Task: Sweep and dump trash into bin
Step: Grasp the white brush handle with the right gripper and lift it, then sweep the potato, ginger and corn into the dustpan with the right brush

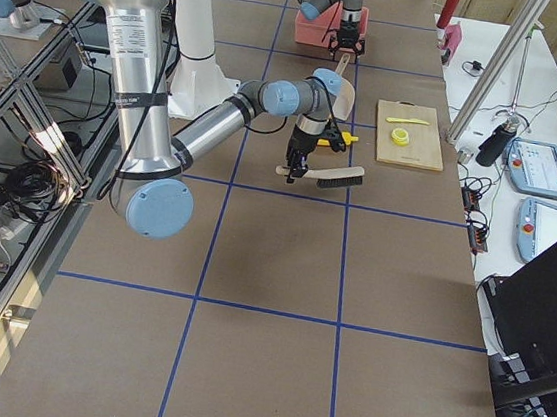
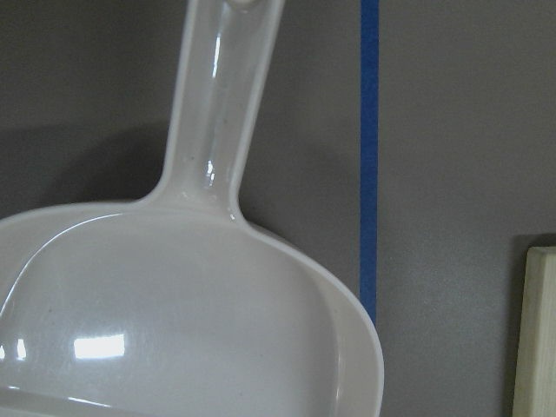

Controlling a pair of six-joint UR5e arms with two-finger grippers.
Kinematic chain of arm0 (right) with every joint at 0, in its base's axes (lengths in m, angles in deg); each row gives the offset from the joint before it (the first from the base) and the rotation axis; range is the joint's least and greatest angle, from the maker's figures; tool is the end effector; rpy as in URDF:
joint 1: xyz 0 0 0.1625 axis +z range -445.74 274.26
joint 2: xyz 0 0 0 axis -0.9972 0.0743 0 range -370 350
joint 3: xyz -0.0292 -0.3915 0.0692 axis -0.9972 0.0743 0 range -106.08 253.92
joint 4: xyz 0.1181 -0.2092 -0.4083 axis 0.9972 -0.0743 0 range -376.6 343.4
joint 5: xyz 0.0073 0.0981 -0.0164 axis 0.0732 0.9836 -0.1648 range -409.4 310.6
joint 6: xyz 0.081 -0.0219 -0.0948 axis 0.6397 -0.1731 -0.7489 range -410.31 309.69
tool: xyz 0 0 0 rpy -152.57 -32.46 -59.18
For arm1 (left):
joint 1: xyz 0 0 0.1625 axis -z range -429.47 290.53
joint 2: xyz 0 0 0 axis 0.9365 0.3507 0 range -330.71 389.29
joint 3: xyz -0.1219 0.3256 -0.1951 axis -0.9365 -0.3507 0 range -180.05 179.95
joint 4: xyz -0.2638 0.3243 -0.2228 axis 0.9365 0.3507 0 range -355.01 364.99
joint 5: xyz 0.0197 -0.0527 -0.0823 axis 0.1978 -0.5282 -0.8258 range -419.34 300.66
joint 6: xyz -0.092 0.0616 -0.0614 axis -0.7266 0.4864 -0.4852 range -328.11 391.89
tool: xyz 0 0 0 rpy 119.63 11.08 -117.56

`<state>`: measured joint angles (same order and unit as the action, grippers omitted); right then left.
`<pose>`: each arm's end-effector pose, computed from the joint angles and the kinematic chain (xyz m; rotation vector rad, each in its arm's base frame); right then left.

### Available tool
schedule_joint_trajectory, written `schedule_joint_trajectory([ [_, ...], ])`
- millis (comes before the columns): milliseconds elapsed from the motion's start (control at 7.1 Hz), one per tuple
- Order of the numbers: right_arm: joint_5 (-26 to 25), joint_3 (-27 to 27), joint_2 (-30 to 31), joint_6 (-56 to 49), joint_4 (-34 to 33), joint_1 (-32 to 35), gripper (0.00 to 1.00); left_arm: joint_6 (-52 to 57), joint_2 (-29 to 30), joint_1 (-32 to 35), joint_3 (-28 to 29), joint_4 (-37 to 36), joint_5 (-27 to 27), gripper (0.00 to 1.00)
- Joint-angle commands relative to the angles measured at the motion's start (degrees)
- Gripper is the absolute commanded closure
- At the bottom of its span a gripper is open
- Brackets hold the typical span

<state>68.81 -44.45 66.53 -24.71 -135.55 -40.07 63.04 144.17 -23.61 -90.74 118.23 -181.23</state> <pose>-0.3343 -0.4474 0.3334 -0.1011 -0.5311 -0.3744 0.4567 -0.5661 0.3239 0.8411 0.6737 1.4339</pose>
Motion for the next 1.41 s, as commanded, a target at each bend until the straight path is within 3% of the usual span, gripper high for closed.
schedule_joint_trajectory([
  [0, -1.49, 1.72, -4.79, 6.02, -2.17, -5.4, 1.0, -0.04, 0.0, -0.25, 0.07, 0.22, -0.01, 0.04],
  [141, -1.32, 1.82, -5.51, 9.43, -1.73, -8.11, 1.0, -0.04, 0.0, -0.6, 0.07, 0.31, -0.01, 0.12],
  [282, -1.23, 3.04, -7.08, 12.25, -1.47, -10.06, 1.0, -0.04, 0.0, -0.69, 0.07, 0.31, -0.01, 0.26],
  [423, -1.14, 3.83, -8.58, 13.06, -1.46, -11.47, 1.0, -0.38, 0.0, -0.69, -0.1, 0.31, 0.07, 0.54],
  [704, -1.23, 6.63, -10.6, 18.22, 1.85, -14.02, 1.0, -1.79, 0.0, -0.77, -0.28, 0.4, 0.07, 0.7],
  [845, -1.4, 10.74, -12.53, 19.65, 6.66, -14.12, 1.0, -1.71, -0.09, -0.77, -0.54, 0.4, 0.07, 0.78],
  [1268, -1.49, 17.28, -17.81, 26.31, 13.01, -15.61, 1.0, -1.36, -0.61, -0.77, -0.98, 0.49, 0.07, 0.97],
])
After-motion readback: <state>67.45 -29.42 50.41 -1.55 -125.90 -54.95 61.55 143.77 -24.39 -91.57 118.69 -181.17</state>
